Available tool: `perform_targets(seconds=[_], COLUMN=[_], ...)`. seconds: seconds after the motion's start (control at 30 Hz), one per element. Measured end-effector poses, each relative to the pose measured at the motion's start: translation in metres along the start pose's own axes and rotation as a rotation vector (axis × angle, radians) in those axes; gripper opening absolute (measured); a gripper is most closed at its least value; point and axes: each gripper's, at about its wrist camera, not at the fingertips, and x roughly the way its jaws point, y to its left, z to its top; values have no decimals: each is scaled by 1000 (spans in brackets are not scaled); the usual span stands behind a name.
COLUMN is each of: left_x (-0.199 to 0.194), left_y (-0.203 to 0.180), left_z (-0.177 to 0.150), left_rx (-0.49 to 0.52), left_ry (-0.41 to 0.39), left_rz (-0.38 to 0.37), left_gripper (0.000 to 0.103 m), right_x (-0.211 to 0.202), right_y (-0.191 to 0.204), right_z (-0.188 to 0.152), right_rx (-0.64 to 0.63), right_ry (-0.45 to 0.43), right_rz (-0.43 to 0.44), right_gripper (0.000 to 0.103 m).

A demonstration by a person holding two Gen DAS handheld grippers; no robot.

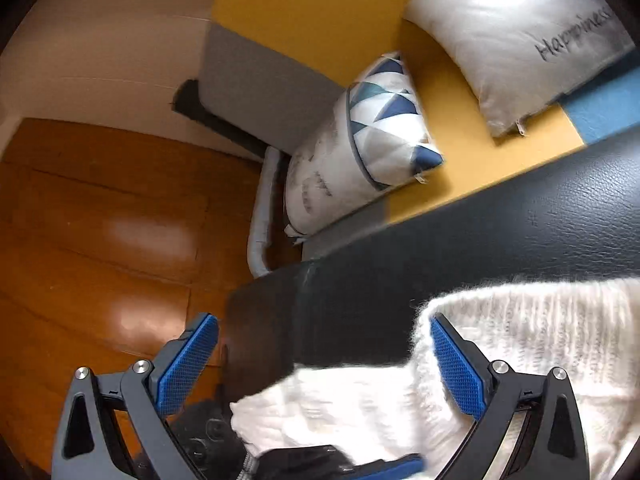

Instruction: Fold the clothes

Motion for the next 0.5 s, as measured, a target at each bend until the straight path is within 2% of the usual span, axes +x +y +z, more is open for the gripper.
perform_targets(seconds=[0.17, 0.27, 0.37, 0.5], left_x=[-1, -6, -18, -60], left_y=[2, 3, 7, 16], left_z=[0, 3, 7, -9], left_rx=[-23, -69, -138, -202], left_ry=[-11, -31, -67, -116], left_rz=[-8, -16, -32, -45], left_gripper=[17, 18, 20, 21], right_x=[-33, -54, -72, -84], right_y=[14, 18, 11, -14], right_z=[-8, -27, -46, -58], right_rx=[-50, -88, -98, -61], right_ry=[-28, -33, -52, -54], right_rz=[-26, -78, -183, -318], right_gripper=[103, 103, 103, 103])
